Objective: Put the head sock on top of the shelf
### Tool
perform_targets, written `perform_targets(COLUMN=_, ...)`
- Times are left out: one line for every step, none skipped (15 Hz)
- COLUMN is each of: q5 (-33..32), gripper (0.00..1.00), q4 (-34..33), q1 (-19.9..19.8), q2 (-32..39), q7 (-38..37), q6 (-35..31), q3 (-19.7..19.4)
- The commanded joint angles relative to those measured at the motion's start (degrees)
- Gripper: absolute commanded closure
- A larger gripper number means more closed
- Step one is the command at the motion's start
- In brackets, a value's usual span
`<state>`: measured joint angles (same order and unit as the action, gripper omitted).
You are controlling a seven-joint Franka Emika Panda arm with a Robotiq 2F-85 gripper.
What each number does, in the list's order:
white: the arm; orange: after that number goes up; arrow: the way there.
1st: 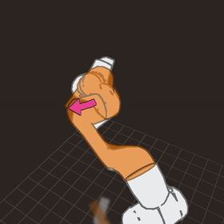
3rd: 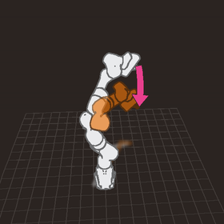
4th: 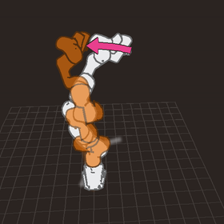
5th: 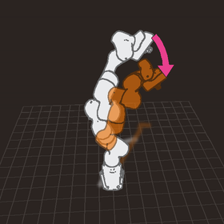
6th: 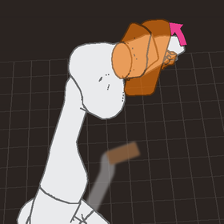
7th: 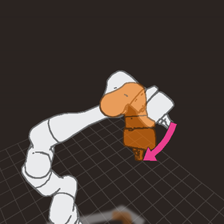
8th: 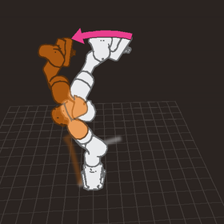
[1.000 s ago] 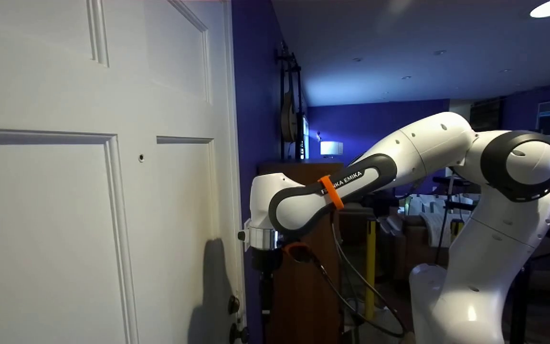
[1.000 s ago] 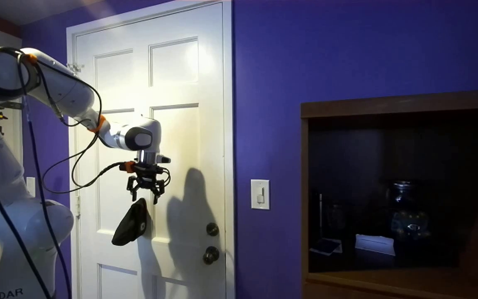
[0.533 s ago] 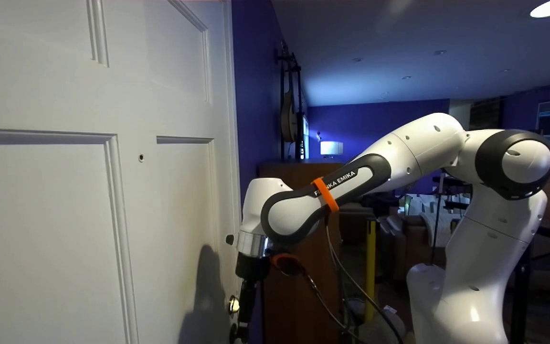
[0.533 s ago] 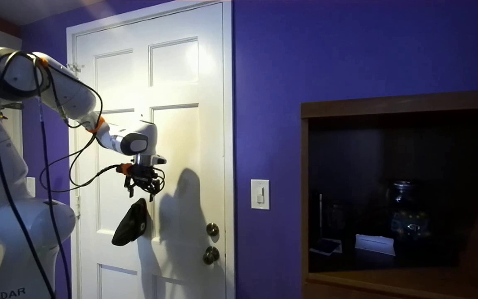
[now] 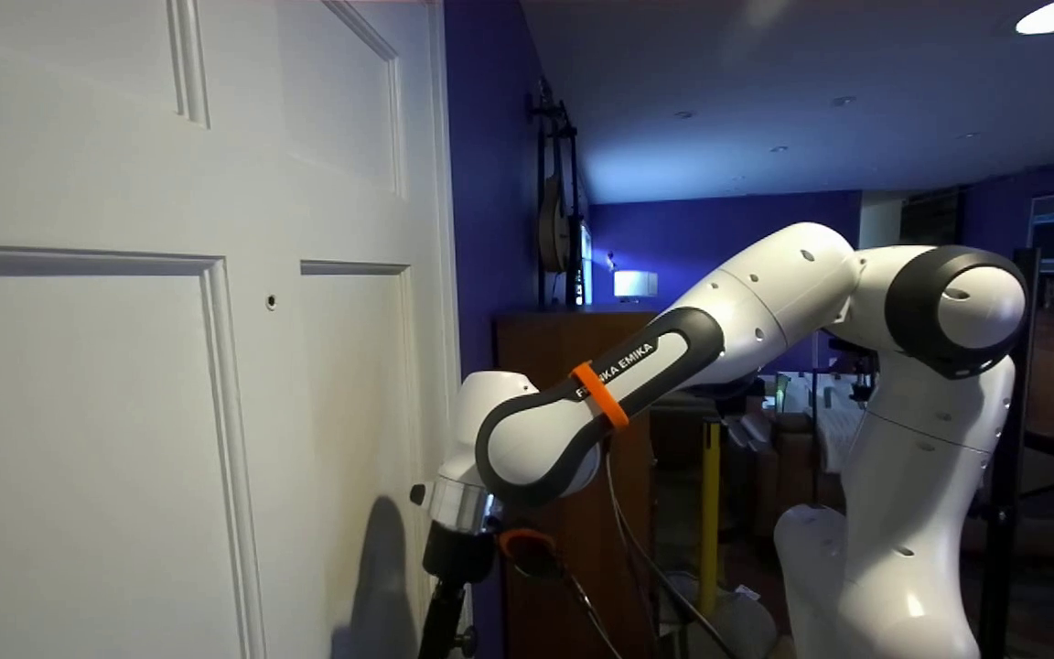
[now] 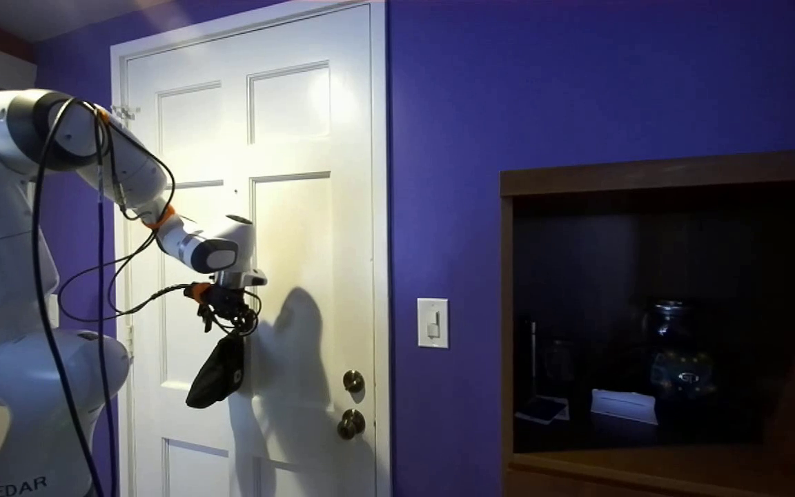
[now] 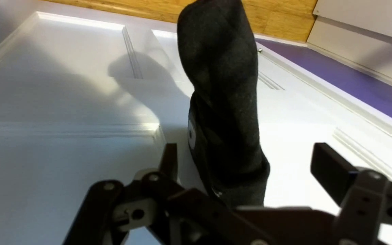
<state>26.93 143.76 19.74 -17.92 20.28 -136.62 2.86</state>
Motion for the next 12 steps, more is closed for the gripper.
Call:
perform_targets(q5=2.75, gripper=0.0, q4=-1.01, q1=-0.25, q2=3.32, q7=0.78, q6=-1.24, q3=0.9)
perform_targets(q5=2.98, gripper=0.0, q4=-1.17, q1=-0.22, q2=4.03, q7=1.37, q6=-1.64, q3=1.06)
perform_targets(q5=3.39, gripper=0.0, q4=-1.08, q1=-0.09, q2=4.48, q7=2.23, q6=-2.74, q3=1.16)
perform_targets(q5=5.34, gripper=0.0, q4=-1.17, q1=0.45, q2=4.91, q7=4.01, q6=-3.72, q3=0.92)
perform_targets(q5=5.85, gripper=0.0, q4=-1.22, q1=0.37, q2=5.21, q7=4.29, q6=-4.26, q3=1.16)
perform_targets(q5=6.98, gripper=0.0, q4=-1.25, q1=0.43, q2=5.54, q7=5.13, q6=-4.83, q3=1.26)
perform_targets(q5=8.38, gripper=0.25, q4=-1.27, q1=0.55, q2=5.75, q7=6.27, q6=-5.09, q3=1.31)
perform_targets(q5=9.89, gripper=0.26, q4=-1.3, q1=0.67, q2=6.04, q7=7.6, q6=-5.28, q3=1.37)
perform_targets(q5=11.37, gripper=0.32, q4=-1.31, q1=0.72, q2=6.2, q7=9.08, q6=-5.55, q3=1.5)
perform_targets(q5=12.22, gripper=0.41, q4=-1.46, q1=0.54, q2=6.5, q7=9.83, q6=-5.43, q3=1.75)
perform_targets(q5=13.24, gripper=0.47, q4=-1.53, q1=0.42, q2=6.71, q7=10.9, q6=-5.4, q3=1.95)
perform_targets(q5=13.67, gripper=0.54, q4=-1.53, q1=0.23, q2=6.98, q7=11.43, q6=-5.35, q3=2.21)
